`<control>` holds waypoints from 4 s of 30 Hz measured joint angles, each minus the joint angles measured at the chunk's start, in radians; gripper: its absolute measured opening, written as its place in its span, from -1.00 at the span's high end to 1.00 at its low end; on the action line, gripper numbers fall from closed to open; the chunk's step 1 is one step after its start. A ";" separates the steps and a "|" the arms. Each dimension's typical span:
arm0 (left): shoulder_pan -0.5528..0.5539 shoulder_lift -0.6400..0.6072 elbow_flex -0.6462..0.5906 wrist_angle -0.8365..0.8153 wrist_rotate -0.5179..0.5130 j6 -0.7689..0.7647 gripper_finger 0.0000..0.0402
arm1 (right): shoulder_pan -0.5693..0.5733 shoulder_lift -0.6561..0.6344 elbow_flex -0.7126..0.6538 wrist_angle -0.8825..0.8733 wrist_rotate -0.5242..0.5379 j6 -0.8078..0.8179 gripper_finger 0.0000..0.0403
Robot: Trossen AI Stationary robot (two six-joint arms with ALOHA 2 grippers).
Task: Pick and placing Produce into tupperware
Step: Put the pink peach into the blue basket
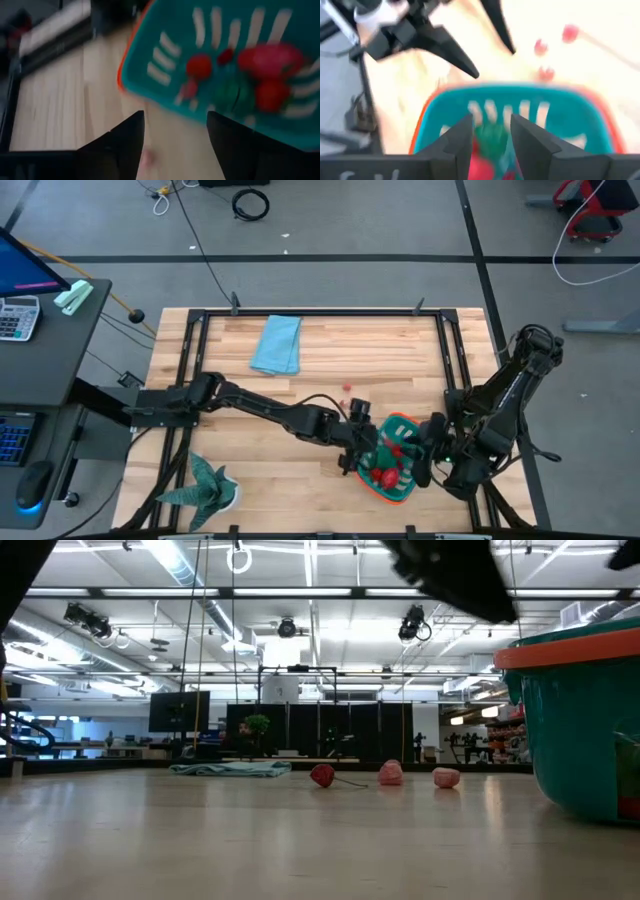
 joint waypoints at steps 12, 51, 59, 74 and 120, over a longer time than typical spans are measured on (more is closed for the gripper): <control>0.094 0.009 -0.085 -0.328 -0.030 -0.263 -0.05 | -0.172 0.000 0.000 0.000 0.194 -0.146 0.31; 0.208 0.058 -0.307 0.076 -0.004 -0.269 0.26 | -0.220 0.000 0.000 -0.001 0.173 -0.203 0.31; 0.163 0.041 -0.308 0.086 -0.022 -0.258 0.81 | -0.220 0.000 0.000 -0.001 0.173 -0.205 0.31; -0.043 -0.119 -0.227 0.135 -0.147 -0.220 0.81 | -0.220 0.000 -0.001 -0.102 0.262 -0.202 0.35; -0.001 0.013 -0.229 0.481 0.240 -0.260 0.09 | -0.218 0.000 -0.001 -0.312 0.115 -0.113 0.48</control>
